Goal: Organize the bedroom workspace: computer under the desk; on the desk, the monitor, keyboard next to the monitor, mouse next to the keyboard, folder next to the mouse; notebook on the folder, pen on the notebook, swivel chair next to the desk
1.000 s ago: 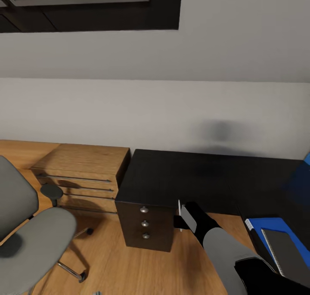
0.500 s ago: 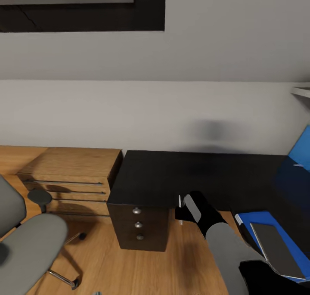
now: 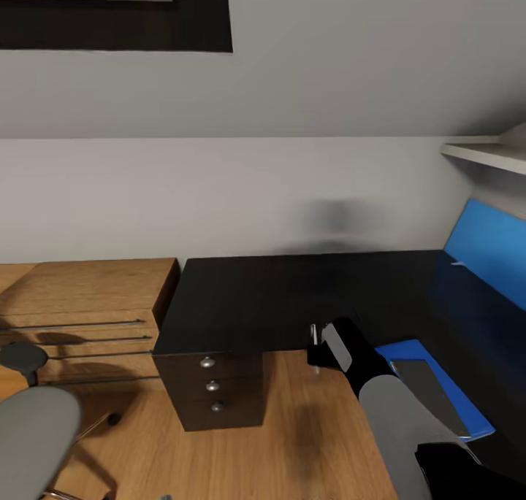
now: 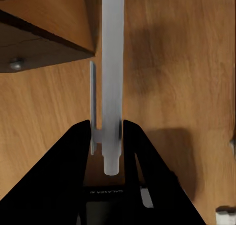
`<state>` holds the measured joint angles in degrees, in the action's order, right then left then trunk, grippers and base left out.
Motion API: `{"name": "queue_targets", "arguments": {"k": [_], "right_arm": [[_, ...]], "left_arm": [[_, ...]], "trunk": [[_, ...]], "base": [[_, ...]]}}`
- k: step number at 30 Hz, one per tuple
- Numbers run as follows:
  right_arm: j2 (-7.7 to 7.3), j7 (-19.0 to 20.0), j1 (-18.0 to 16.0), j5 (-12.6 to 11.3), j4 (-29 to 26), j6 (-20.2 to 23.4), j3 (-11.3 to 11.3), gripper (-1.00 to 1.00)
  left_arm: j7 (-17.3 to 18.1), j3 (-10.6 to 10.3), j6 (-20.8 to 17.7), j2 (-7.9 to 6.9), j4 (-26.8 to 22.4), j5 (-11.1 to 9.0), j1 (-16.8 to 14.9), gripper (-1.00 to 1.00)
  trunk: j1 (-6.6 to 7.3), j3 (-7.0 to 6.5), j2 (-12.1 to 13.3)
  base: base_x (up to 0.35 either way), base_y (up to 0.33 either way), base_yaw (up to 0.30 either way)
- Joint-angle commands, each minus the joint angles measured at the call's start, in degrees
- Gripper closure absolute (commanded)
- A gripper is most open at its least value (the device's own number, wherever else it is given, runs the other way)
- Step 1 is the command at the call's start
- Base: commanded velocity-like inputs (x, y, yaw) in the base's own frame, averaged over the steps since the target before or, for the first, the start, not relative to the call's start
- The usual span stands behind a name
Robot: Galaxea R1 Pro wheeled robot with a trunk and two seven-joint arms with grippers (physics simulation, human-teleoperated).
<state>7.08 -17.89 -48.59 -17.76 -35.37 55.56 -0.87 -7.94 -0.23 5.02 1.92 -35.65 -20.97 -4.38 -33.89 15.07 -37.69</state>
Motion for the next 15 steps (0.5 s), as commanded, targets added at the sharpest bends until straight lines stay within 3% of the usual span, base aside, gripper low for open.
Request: {"name": "queue_targets", "arguments": {"k": [1, 5, 15], "right_arm": [[-0.01, -0.52, -0.02, -0.6, -0.37, 0.07, -0.1, 1.0], [-0.35, -0.55, 0.3, -0.54, -2.78, 0.09, -0.1, 1.0], [-3.24, -0.56, 0.51, -0.57, -3.93, 1.62, -0.12, 1.0]], "left_arm": [[-0.15, -0.03, 0.16, 0.01, -0.04, -0.38, -0.01, -1.0], [-0.15, -0.03, 0.16, 0.01, -0.03, -0.38, -0.01, -1.0], [-0.07, -0.13, 0.21, 0.04, 0.68, -0.38, -0.01, -1.0]], "trunk": [[-0.02, 0.09, -0.07], [-0.02, 0.09, -0.07], [-0.02, 0.09, -0.07]], "base": [[0.0, 0.0, -0.269], [0.0, 0.0, -0.269], [0.0, 0.0, -0.269]]}}
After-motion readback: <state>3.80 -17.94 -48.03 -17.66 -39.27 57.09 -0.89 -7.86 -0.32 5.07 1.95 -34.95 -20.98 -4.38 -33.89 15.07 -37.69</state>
